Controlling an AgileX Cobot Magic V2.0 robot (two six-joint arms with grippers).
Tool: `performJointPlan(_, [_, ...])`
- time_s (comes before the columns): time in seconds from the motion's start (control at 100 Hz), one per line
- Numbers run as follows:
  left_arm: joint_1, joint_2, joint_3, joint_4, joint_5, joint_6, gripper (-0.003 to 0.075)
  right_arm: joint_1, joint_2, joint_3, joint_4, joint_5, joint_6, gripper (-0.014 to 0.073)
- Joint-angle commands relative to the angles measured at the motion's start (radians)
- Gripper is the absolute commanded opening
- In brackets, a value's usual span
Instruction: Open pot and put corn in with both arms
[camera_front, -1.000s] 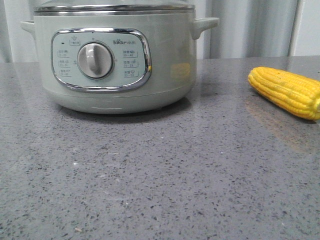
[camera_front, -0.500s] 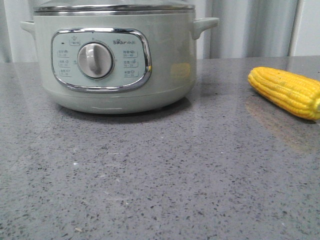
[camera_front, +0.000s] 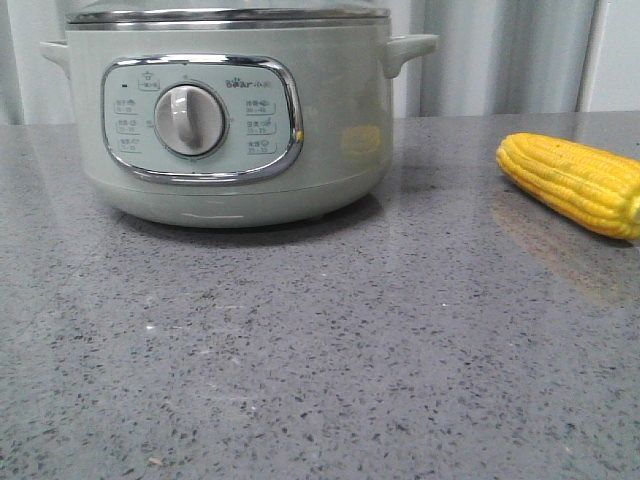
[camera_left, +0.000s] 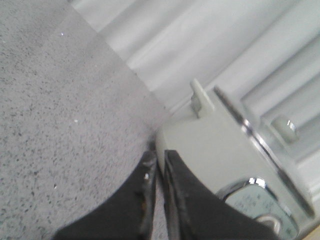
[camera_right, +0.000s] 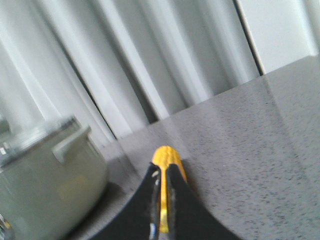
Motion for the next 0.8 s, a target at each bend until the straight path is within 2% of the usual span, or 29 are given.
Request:
performJointPlan(0.0, [0.001,-0.032,-0.027,-0.031,-0.067,0.005,-0.0020,-0.006,-0.014,-0.069,0.060,-0.030,-0.003,-0.0074])
performJointPlan(0.1, [0.001,-0.007,-0.092,0.060,-0.045,0.052,-0.0020,-0.006,0.030,-0.181,0.001,0.166,-0.003,-0.0074])
performJointPlan(0.19, [0.001,0.043,-0.162,0.173,-0.026,0.115,-0.0020,-0.006,0.105,-0.282,-0.095,0.282,-0.031,-0.0074])
performJointPlan(0.33, [0.001,0.164,-0.290,0.349,0.046,0.217,-0.0020,-0.006,0.223,-0.450,-0.199,0.405,-0.112,-0.0074])
performJointPlan(0.44, [0.001,0.287,-0.418,0.436,0.146,0.305,-0.0004,-0.006,0.317,-0.555,-0.227,0.432,-0.148,-0.0046])
performJointPlan(0.49, [0.001,0.343,-0.466,0.438,0.182,0.348,0.0043,-0.006,0.353,-0.594,-0.229,0.432,-0.150,-0.0004])
performJointPlan(0.54, [0.001,0.400,-0.510,0.438,0.205,0.397,0.0127,-0.006,0.387,-0.631,-0.229,0.432,-0.150,0.0062])
performJointPlan(0.64, [0.001,0.513,-0.593,0.411,0.198,0.476,0.0368,-0.006,0.449,-0.681,-0.229,0.432,-0.150,0.0257])
performJointPlan(0.69, [-0.001,0.577,-0.637,0.379,0.193,0.529,0.0453,-0.004,0.473,-0.697,-0.229,0.431,-0.150,0.0349])
performJointPlan(0.73, [-0.008,0.620,-0.679,0.351,0.195,0.580,0.0493,0.003,0.489,-0.706,-0.229,0.429,-0.150,0.0415])
performJointPlan(0.79, [-0.032,0.695,-0.742,0.309,0.199,0.636,0.0505,0.010,0.505,-0.708,-0.229,0.422,-0.150,0.0478])
